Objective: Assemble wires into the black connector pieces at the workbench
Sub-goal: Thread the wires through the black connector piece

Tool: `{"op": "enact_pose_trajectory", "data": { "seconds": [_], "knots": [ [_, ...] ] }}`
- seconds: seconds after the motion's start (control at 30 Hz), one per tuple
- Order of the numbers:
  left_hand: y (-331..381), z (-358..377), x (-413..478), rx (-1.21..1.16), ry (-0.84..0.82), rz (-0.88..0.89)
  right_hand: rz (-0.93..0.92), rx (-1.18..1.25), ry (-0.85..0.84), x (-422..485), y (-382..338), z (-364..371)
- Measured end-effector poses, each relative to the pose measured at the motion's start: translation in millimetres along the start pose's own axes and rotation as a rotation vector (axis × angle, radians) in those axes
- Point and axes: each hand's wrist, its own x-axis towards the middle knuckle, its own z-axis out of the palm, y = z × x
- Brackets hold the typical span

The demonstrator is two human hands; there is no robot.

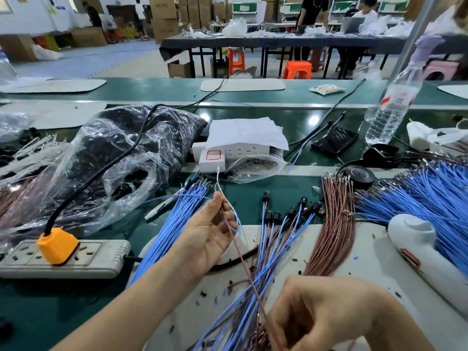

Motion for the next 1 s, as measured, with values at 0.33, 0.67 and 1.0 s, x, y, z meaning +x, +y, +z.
{"op": "enact_pose_trajectory", "data": {
  "seconds": [0.33, 0.67, 1.0],
  "knots": [
    [-11, 2, -14, 0.423, -0.259, 0.160, 0.013, 0.167, 0.393, 21, 9, 8],
    [-10, 1, -20, 0.829, -0.333, 0.300, -0.149, 0.072, 0.892, 36, 12, 11],
    [4, -7, -4, 0.688, 0.063, 0.585, 0.064, -0.004, 0.570, 17, 7, 4]
  ]
}}
